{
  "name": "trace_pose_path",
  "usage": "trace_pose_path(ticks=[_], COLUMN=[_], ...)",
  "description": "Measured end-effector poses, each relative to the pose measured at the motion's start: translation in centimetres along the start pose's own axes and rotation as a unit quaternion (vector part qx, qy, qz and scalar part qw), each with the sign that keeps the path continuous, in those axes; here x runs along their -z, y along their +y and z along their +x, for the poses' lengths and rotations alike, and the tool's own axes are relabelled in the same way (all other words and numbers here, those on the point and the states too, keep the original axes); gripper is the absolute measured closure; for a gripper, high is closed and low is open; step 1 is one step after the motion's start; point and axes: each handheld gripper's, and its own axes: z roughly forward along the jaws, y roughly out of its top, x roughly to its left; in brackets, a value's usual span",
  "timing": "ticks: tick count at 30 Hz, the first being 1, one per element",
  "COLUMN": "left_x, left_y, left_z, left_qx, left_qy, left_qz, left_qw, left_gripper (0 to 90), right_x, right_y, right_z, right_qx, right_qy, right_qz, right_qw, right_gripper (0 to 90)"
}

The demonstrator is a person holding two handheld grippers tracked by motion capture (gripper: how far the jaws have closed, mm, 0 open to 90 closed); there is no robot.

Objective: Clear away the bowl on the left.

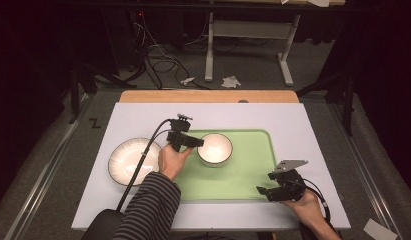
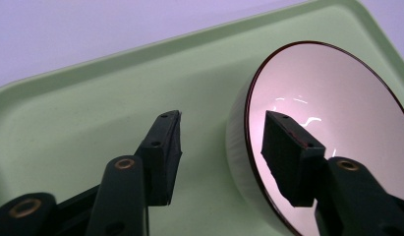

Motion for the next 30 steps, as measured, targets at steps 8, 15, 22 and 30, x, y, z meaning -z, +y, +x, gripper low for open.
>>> trace_pose_path(ticks=[8, 15, 22, 30], left_x=[2.2, 3.6, 4.6, 5.9], left_y=[-0.2, -0.5, -0.9, -1.4], left_z=[0.0, 0.3, 0.4, -0.1], left_qx=[-0.021, -0.022, -0.025, -0.044], left_qy=[0.008, 0.007, 0.001, 0.006], left_qz=[-0.011, -0.021, -0.026, -0.031], left_qw=[0.9997, 0.9995, 0.9994, 0.9985], left_gripper=[45.1, 44.6, 44.1, 43.6], right_x=[0.0, 0.0, 0.0, 0.0], right_y=[0.0, 0.0, 0.0, 0.0], right_z=[0.0, 0.0, 0.0, 0.1], right_qx=[-0.001, -0.003, -0.004, -0.003], right_qy=[0.000, 0.001, 0.000, -0.001], right_qz=[0.001, 0.001, 0.001, 0.000], right_qw=[1.0000, 1.0000, 1.0000, 1.0000], right_gripper=[33.4, 33.4, 33.4, 33.3])
